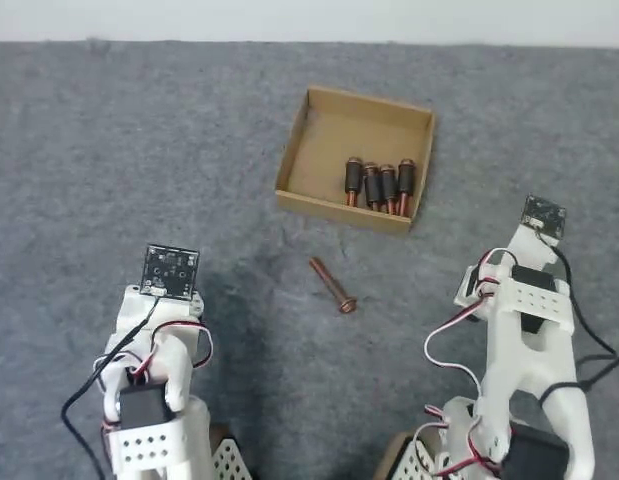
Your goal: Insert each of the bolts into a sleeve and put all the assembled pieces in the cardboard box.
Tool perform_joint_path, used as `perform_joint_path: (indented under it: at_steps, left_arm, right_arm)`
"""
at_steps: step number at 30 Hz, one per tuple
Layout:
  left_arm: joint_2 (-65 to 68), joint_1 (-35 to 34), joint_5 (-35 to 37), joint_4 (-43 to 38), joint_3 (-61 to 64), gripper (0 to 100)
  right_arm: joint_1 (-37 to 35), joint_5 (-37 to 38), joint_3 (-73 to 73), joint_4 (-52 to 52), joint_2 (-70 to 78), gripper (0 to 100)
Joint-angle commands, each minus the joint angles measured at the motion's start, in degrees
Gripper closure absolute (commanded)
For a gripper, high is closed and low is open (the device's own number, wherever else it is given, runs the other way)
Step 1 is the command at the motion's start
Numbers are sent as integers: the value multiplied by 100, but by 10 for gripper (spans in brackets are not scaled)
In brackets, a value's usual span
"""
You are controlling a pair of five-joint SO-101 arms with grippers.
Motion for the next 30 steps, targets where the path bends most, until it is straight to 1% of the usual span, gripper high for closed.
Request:
perform_joint_path:
  at_steps: [1,5,8,10,12,15,18,20,24,26,30]
  left_arm:
    - [-105,-9,-79,-35,-277,988]
    - [-35,44,-79,220,-1007,987]
    - [598,360,-88,413,-1815,987]
    - [1468,659,-88,404,-2422,987]
    - [2646,853,-88,510,-3196,987]
    - [4448,1169,-70,1055,-4426,987]
    - [5908,1802,-88,1670,-5358,987]
    - [6646,2321,-132,1846,-5771,987]
    - [7859,3042,-897,1741,-6404,987]
    - [8396,3314,-1099,1697,-6536,987]
    - [9231,3807,-1837,1204,-6554,987]
  right_arm:
    - [110,105,-35,-84,-251,991]
    - [110,105,9,-110,-251,991]
    - [110,105,9,-136,-251,991]
    - [101,105,9,-145,-251,991]
    - [75,105,9,-145,-251,991]
    - [75,105,9,-145,-251,991]
    - [75,105,9,-145,-251,991]
    - [75,105,9,-145,-251,991]
    - [92,105,9,-207,-251,991]
    - [101,105,9,-207,-251,991]
    - [119,105,18,-207,-251,991]
